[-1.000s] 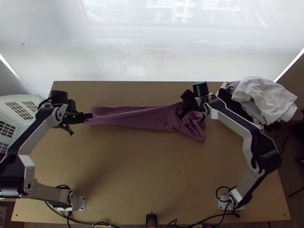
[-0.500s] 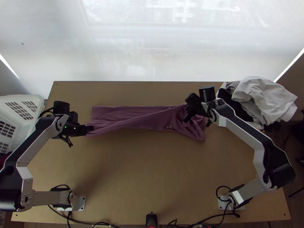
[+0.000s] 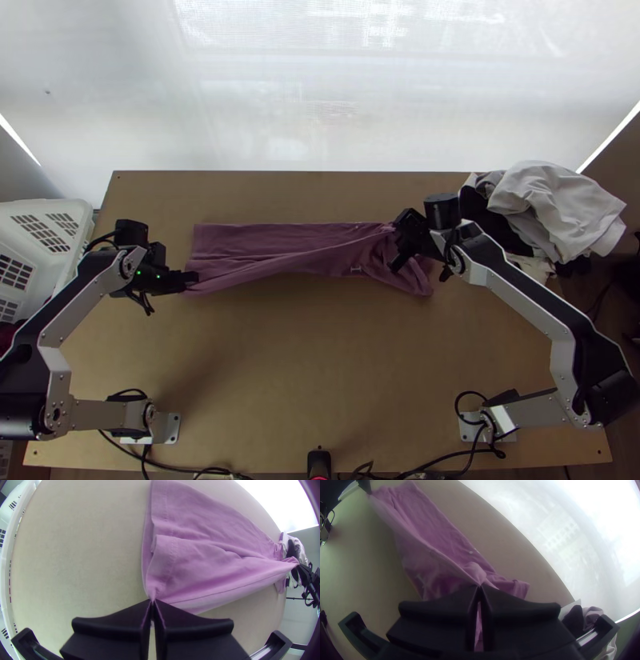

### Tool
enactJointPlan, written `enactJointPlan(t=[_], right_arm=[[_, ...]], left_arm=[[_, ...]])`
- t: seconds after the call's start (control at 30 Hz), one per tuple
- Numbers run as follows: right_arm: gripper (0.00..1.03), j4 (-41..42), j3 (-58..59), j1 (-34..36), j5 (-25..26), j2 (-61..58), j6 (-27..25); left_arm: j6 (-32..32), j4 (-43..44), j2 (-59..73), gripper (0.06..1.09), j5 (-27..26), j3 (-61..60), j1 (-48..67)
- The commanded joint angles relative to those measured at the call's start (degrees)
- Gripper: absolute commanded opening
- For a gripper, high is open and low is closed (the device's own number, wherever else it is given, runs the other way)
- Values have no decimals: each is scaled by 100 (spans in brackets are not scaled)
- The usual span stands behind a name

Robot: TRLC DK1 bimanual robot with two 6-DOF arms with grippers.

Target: Fold the t-shirt

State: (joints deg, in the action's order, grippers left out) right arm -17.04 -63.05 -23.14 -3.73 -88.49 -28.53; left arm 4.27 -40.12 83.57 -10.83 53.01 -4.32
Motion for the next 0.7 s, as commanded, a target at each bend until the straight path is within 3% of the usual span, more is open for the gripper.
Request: enactJointPlan(t=[0.0, 0.2, 0.67], right_arm=[[3, -1, 144, -183, -5, 77, 138], [3, 7, 337, -297, -5, 104, 190], [3, 34, 328, -288, -5, 130, 190]], left_arm=[[21, 206, 195, 28, -24, -160, -43], [-23, 180, 142, 42, -60, -300, -25], [-14, 22, 107, 42, -156, -406, 115]])
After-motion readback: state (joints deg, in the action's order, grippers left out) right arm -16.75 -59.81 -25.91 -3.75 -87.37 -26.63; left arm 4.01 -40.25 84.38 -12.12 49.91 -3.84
